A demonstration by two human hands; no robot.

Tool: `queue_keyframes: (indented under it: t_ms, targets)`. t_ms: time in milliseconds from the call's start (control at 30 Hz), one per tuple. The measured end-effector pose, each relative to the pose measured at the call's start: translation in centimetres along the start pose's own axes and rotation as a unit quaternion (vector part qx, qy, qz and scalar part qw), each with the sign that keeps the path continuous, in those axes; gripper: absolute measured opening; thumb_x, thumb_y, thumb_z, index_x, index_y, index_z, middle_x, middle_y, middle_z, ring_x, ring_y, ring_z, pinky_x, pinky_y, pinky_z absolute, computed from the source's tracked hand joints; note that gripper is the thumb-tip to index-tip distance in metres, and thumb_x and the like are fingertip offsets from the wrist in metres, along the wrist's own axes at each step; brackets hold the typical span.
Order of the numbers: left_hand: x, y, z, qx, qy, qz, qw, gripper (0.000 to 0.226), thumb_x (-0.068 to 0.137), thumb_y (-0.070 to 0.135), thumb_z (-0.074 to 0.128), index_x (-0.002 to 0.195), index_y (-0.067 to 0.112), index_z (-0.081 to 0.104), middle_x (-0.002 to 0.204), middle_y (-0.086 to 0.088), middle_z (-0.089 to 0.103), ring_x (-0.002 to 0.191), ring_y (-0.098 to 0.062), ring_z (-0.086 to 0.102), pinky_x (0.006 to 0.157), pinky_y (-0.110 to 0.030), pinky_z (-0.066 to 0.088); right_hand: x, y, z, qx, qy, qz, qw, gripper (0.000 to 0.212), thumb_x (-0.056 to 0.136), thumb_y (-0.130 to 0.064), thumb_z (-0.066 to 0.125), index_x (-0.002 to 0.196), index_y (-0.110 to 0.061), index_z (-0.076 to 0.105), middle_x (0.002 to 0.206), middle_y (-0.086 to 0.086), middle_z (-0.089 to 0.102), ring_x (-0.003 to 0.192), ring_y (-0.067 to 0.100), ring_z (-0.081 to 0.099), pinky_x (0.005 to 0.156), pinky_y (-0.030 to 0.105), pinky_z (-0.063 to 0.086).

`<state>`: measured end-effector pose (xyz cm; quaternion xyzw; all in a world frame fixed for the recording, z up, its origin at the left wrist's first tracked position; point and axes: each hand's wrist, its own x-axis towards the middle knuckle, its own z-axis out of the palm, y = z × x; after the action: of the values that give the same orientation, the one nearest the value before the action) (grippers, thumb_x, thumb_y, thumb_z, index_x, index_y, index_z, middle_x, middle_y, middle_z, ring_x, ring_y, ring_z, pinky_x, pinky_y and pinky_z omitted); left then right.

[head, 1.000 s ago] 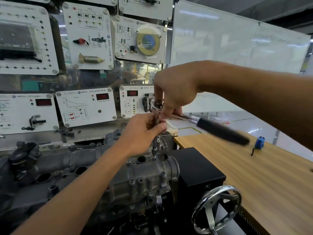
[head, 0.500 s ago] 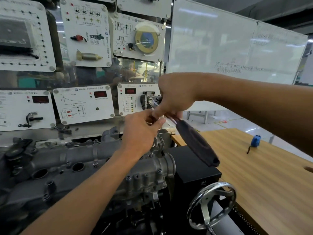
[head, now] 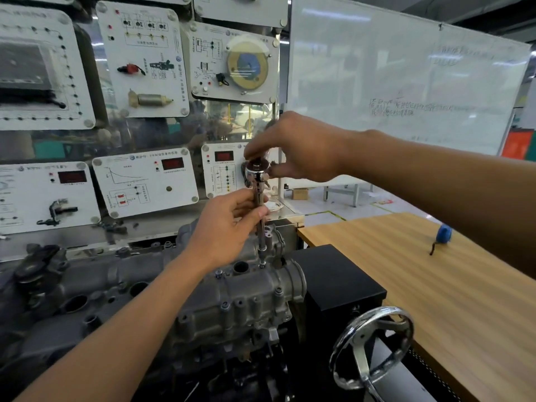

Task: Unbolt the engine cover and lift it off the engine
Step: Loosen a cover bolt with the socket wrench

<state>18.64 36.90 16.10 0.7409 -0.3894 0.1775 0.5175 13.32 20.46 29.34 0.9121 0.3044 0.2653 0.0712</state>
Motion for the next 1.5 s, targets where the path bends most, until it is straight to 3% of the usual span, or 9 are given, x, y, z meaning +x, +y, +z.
queue_keyframes:
  t_ms: [233, 367, 533, 733, 933, 1033, 1200, 1367, 1500]
  targets:
    - [0.4, -0.3, 0.0, -0.030, 0.020, -0.032, 0.999, 0.018, 0.092, 0.008, 0.066, 0.105, 0.020, 0.070, 0.096, 0.001, 0.076, 0.093, -0.010, 0.073, 0.077, -0.029, 0.062, -1.3, -0.1, 0.9, 0.100, 0.062, 0.096, 0.988, 0.037, 0.078, -0.019, 0.084, 0.110, -0.011, 0.066, 0.099, 0.001, 0.074, 0.091, 0.013, 0.070, 0.078, 0.014, 0.055]
    - [0.4, -0.2, 0.0, -0.046, 0.012, -0.035, 0.998, 0.019, 0.093, 0.007, 0.065, 0.103, 0.022, 0.069, 0.095, 0.000, 0.076, 0.092, -0.011, 0.073, 0.072, -0.026, 0.061, -1.3, -0.4, 0.7, 0.072, 0.046, 0.102, 0.991, 0.028, 0.078, -0.019, 0.084, 0.100, -0.009, 0.069, 0.093, 0.005, 0.073, 0.088, 0.019, 0.069, 0.085, 0.035, 0.056]
    - [0.3, 0.0, 0.1, -0.046, 0.013, -0.041, 0.998, 0.023, 0.094, 0.007, 0.065, 0.100, 0.029, 0.067, 0.096, 0.000, 0.075, 0.093, -0.012, 0.073, 0.074, -0.033, 0.063, -1.4, -1.5, 0.7, 0.051, 0.045, 0.126, 0.990, 0.023, 0.081, -0.014, 0.079, 0.070, -0.017, 0.059, 0.063, -0.014, 0.053, 0.067, 0.013, 0.058, 0.075, 0.035, 0.054]
    - [0.3, 0.5, 0.5, -0.021, 0.014, -0.029, 0.999, 0.020, 0.092, 0.008, 0.068, 0.102, 0.026, 0.070, 0.095, 0.008, 0.075, 0.091, -0.007, 0.072, 0.086, -0.030, 0.060, -1.1, -2.3, -1.0, 0.008, -0.054, 0.150, 0.987, 0.058, 0.080, -0.017, 0.080, 0.130, -0.011, 0.054, 0.080, -0.011, 0.057, 0.079, 0.014, 0.062, 0.075, 0.028, 0.050]
    - [0.7, 0.9, 1.8, 0.023, 0.035, -0.008, 0.999, 0.017, 0.089, 0.016, 0.072, 0.102, 0.027, 0.076, 0.089, 0.018, 0.074, 0.085, 0.001, 0.071, 0.086, -0.023, 0.057, 1.0, -2.6, -2.9, 0.017, -0.264, 0.223, 0.938, 0.032, 0.086, -0.032, 0.076, 0.087, -0.001, 0.066, 0.052, 0.000, 0.069, 0.047, 0.011, 0.069, 0.042, 0.019, 0.050]
    - [1.0, 0.9, 1.1, 0.002, 0.005, -0.022, 1.000, 0.025, 0.088, 0.015, 0.073, 0.092, 0.039, 0.069, 0.083, 0.023, 0.074, 0.084, 0.002, 0.072, 0.080, -0.014, 0.056, 0.6, -2.1, -2.1, -0.100, -0.215, 0.121, 0.964, 0.032, 0.085, -0.020, 0.075, 0.114, -0.011, 0.065, 0.072, -0.002, 0.071, 0.074, 0.019, 0.071, 0.065, 0.028, 0.055]
    - [0.7, 2.0, 1.4, 0.002, -0.022, 0.001, 1.000, 0.021, 0.087, 0.010, 0.073, 0.093, 0.030, 0.073, 0.085, 0.011, 0.076, 0.080, -0.005, 0.074, 0.074, -0.018, 0.058, -1.5, -1.4, -2.0, -0.151, -0.119, 0.003, 0.981, 0.038, 0.086, 0.002, 0.057, 0.114, -0.023, 0.065, 0.088, -0.003, 0.062, 0.088, 0.026, 0.060, 0.069, 0.037, 0.049]
    - [2.1, 6.0, 3.1, -0.048, -0.001, 0.082, 0.995, 0.022, 0.088, 0.015, 0.073, 0.101, 0.033, 0.072, 0.086, 0.021, 0.076, 0.078, -0.003, 0.074, 0.076, -0.016, 0.058, -6.2, 0.0, -6.7, -0.095, -0.029, 0.067, 0.993, 0.039, 0.082, -0.017, 0.076, 0.119, -0.025, 0.067, 0.088, -0.014, 0.060, 0.078, 0.009, 0.058, 0.073, 0.024, 0.037]
    - [3.1, 9.0, 11.1, -0.147, -0.065, 0.072, 0.984, 0.021, 0.088, 0.014, 0.074, 0.090, 0.035, 0.071, 0.081, 0.019, 0.076, 0.072, -0.007, 0.075, 0.068, -0.020, 0.060, -13.3, 2.7, -9.5, -0.090, -0.092, 0.218, 0.967, 0.052, 0.077, -0.032, 0.082, 0.125, -0.030, 0.064, 0.085, -0.013, 0.073, 0.069, -0.007, 0.063, 0.065, 0.015, 0.038]
